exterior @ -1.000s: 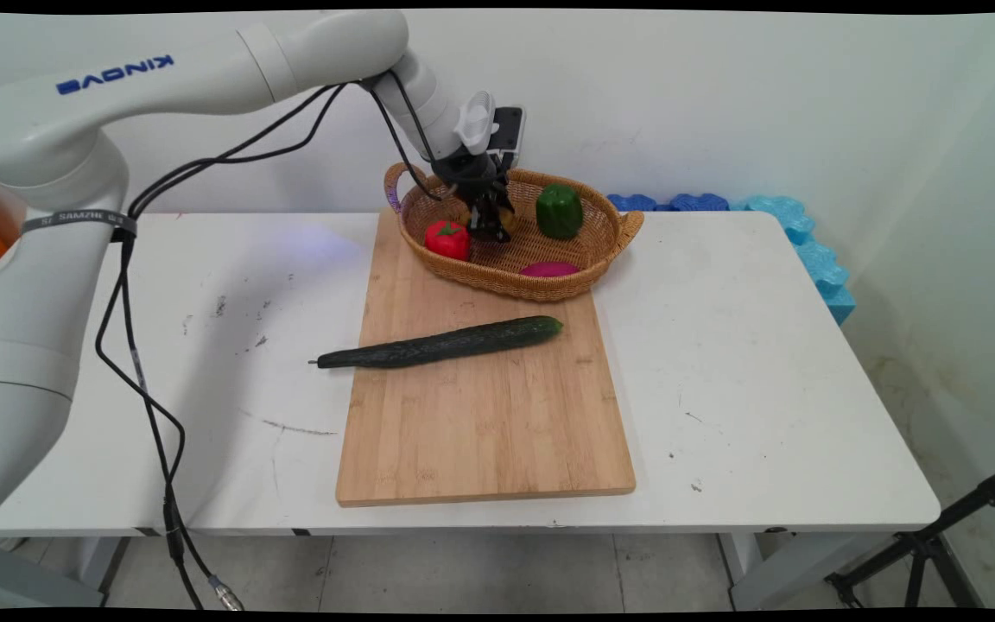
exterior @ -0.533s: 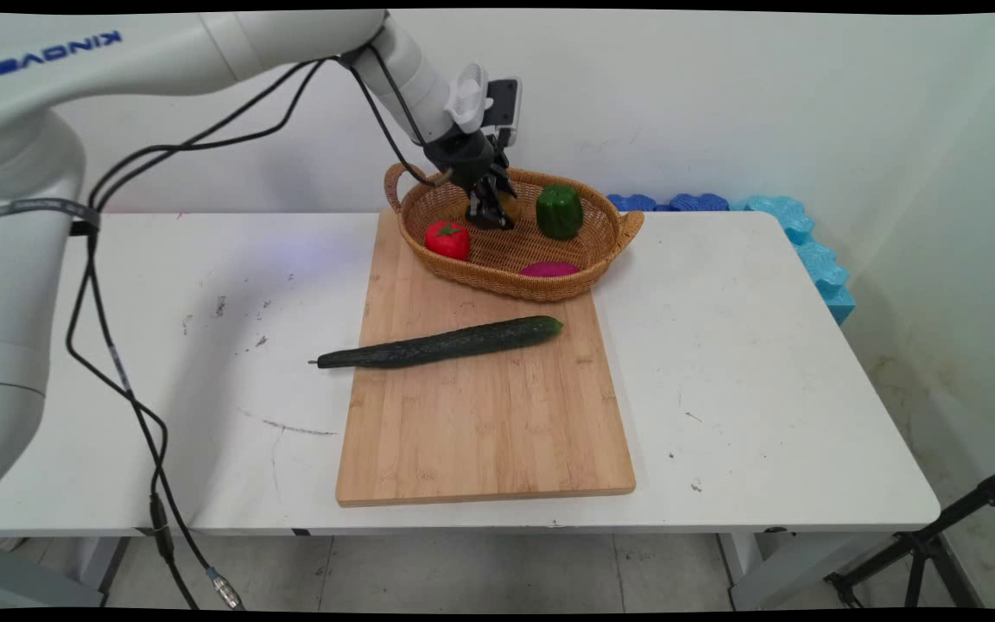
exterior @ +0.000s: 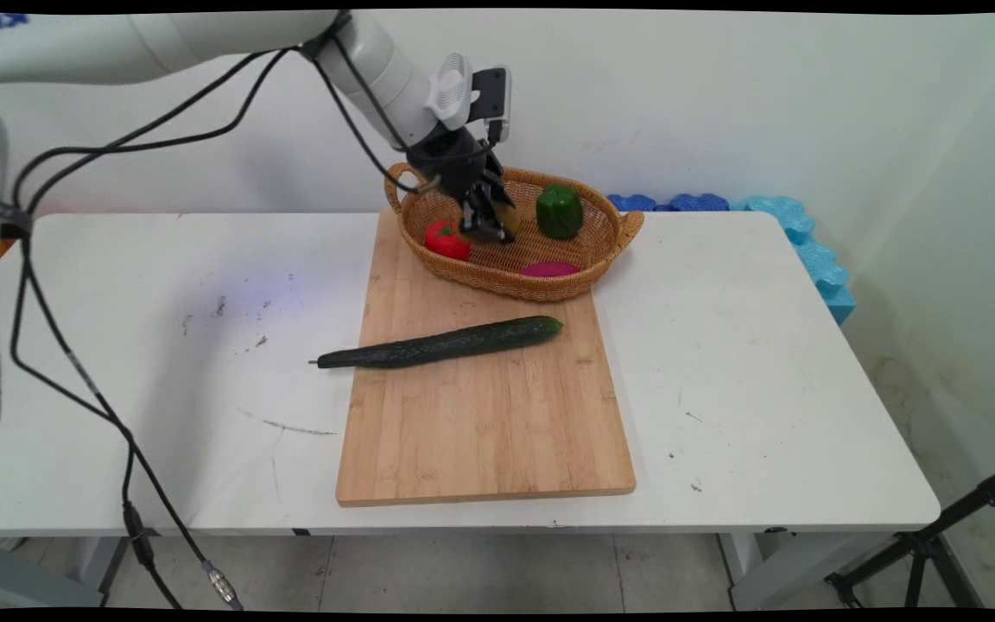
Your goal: Place the picked object on the cutting board
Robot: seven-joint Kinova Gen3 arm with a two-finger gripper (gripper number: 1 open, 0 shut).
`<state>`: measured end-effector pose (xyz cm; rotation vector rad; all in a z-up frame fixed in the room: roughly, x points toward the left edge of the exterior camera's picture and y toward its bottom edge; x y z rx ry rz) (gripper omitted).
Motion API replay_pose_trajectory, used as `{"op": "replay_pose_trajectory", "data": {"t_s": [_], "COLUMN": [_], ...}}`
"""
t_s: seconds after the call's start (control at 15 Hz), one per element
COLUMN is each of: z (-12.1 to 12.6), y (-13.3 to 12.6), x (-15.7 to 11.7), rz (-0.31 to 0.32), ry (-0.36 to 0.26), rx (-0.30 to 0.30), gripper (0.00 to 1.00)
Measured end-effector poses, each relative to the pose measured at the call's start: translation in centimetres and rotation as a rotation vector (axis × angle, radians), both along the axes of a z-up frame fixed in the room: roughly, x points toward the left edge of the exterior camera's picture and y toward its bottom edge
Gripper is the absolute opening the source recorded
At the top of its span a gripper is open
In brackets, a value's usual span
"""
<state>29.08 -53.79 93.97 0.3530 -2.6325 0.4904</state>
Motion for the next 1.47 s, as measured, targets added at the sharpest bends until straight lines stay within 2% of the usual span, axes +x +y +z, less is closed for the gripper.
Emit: {"op": "replay_pose_trajectory", "data": {"t_s": [0.33,0.67,1.0,1.47], "z": [0.5,-0.5,-3.2,-8.4], "y": [4.8,9.6,12.8,14.3], "x": [-1.3,-2.9,-4.1,-5.2], "rz": [0.032,0.085,0.133,0.167], "ry": [0.058,0.139,0.215,0.256], "rx": [0.059,0.134,0.192,0.233], "gripper": [0.0,0.0,0.0,0.0]}}
